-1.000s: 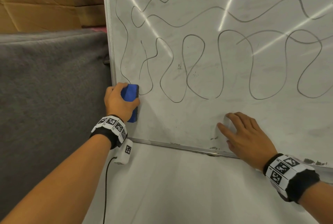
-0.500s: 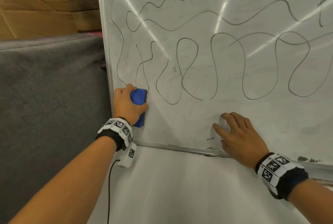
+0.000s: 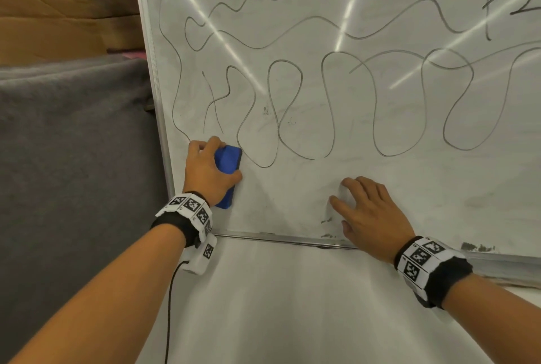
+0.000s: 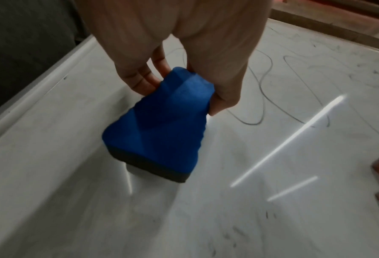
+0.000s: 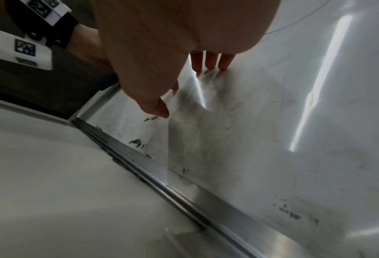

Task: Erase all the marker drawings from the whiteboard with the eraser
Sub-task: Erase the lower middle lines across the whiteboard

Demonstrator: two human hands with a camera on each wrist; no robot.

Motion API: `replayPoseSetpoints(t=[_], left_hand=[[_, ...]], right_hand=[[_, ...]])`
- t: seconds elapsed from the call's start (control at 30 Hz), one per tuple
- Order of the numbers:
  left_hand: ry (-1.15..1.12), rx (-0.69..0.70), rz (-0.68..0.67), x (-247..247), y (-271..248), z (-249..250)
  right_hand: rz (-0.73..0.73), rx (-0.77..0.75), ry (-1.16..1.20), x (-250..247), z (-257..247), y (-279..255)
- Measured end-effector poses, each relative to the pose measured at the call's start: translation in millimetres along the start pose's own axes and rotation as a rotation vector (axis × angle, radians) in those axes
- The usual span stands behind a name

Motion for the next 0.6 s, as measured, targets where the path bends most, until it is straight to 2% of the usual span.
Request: replayPoseSetpoints(t=[0.17, 0.23, 0.4, 0.53, 0.6], left_hand=[[-0.049, -0.107, 0.168, -28.5, 18.9, -12.5], [-0.048, -0.109, 0.154, -27.1, 18.0, -13.1], [0.023, -0.077, 0.023, -12.4, 4.8, -16.3], [-0.014, -0.118, 0.133, -40.2, 22.0, -22.0], [-0.01, -0.147, 0.141, -50.0, 28.4, -26.8]], right_hand=[[-0.011, -0.008, -0.009, -4.1, 1.3, 1.6], [-0.022, -0.004, -0.009, -3.9, 2.0, 0.7], [-0.051, 0.01, 0.019, -5.5, 0.5, 2.2], [-0.006, -0.04, 0.069, -20.9, -16.9, 19.8], [0.02, -0.091, 0.108, -32.4, -34.5, 37.5]])
Point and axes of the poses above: each hand's wrist, its own y-axis towards the middle knuckle, its own x-axis out of the palm, z = x × y, the point moved 9 cm from there along y, towards the middle knuckle, and after that the axes turned 1 degree about -z, right-handed, at the moved point
